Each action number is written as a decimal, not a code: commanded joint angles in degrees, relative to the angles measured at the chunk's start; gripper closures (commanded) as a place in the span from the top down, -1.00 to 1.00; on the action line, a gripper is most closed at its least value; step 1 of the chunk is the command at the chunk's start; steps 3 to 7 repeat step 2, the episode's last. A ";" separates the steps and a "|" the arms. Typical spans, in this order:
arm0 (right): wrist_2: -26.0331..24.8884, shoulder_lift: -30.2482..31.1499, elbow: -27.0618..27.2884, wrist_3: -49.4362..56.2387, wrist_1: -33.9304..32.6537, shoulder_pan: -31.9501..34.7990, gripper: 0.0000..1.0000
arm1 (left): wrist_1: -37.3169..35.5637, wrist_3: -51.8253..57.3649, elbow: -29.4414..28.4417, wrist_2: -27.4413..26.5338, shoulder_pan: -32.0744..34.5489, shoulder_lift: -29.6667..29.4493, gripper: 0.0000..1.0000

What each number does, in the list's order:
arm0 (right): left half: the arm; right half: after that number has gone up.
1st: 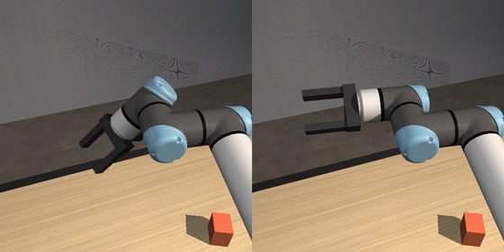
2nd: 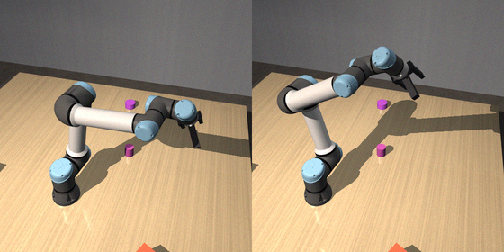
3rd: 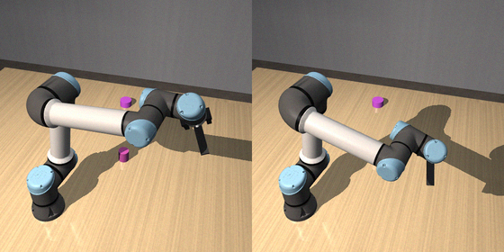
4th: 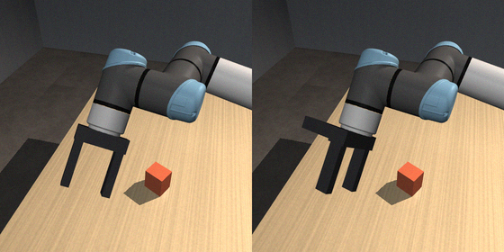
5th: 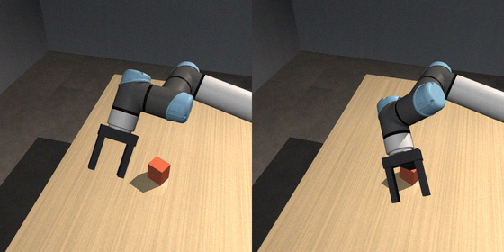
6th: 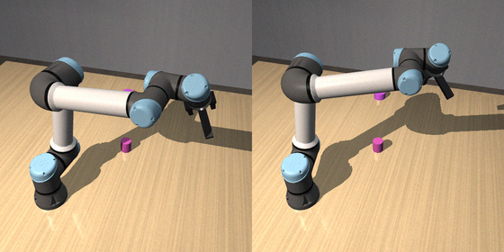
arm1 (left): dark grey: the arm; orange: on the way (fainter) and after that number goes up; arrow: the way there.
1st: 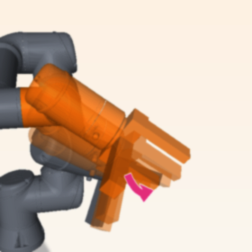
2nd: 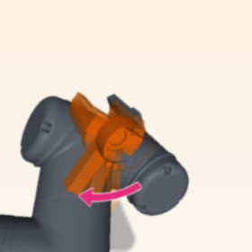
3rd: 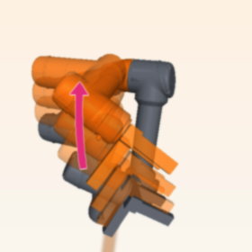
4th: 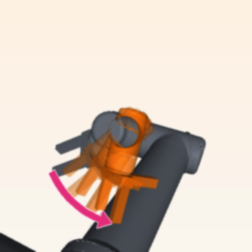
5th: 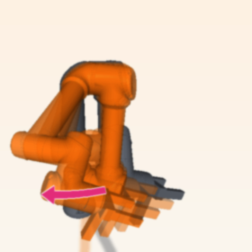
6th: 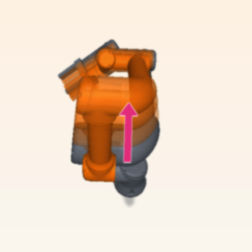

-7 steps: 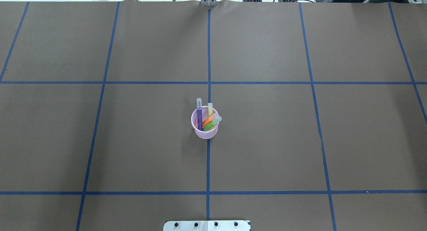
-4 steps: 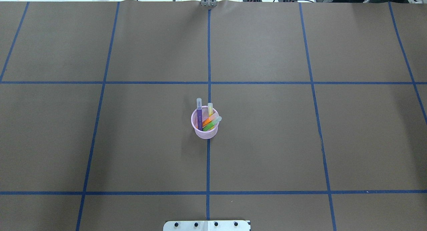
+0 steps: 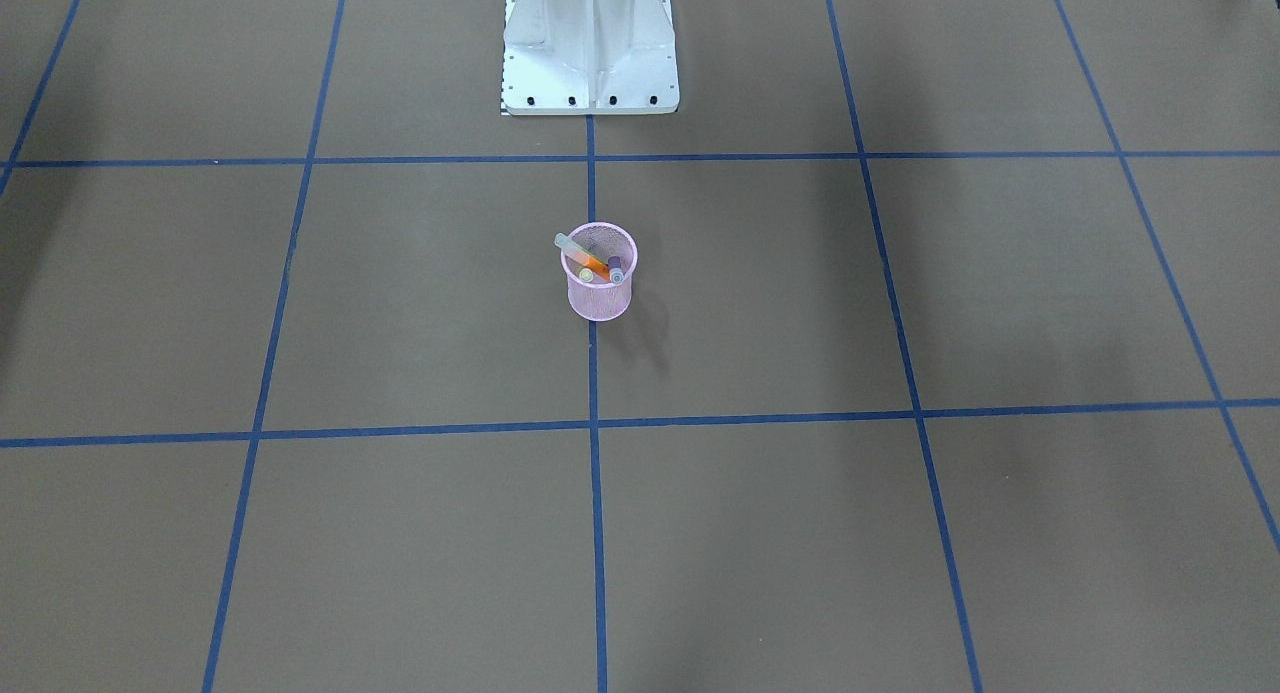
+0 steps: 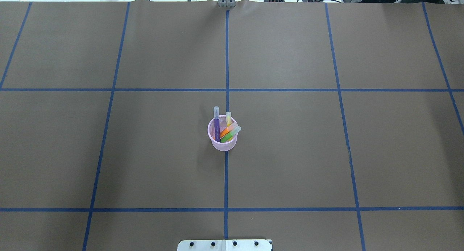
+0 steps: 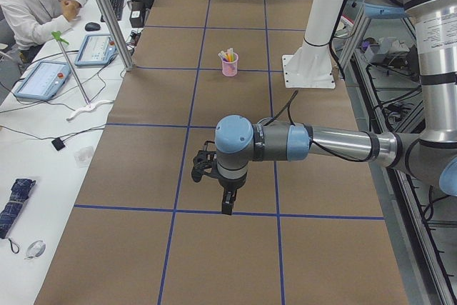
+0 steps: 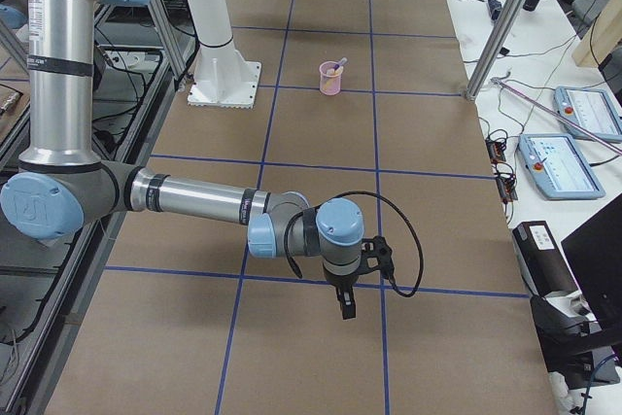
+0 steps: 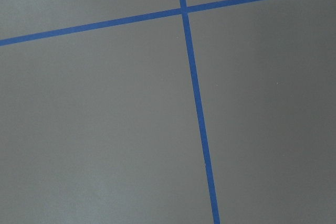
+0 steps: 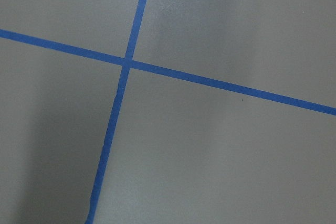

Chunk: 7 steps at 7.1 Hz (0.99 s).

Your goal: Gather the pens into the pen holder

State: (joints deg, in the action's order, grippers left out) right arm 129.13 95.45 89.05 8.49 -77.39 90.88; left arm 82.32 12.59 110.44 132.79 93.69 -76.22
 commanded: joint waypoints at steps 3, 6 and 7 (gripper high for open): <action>-0.02 0.00 0.07 -0.06 0.04 0.00 1.00 | 0.03 0.07 0.03 0.01 0.00 0.02 1.00; -0.02 0.00 0.07 -0.06 0.04 0.00 1.00 | 0.03 0.07 0.03 0.01 0.00 0.02 1.00; -0.02 0.00 0.07 -0.06 0.04 0.00 1.00 | 0.03 0.07 0.03 0.01 0.00 0.02 1.00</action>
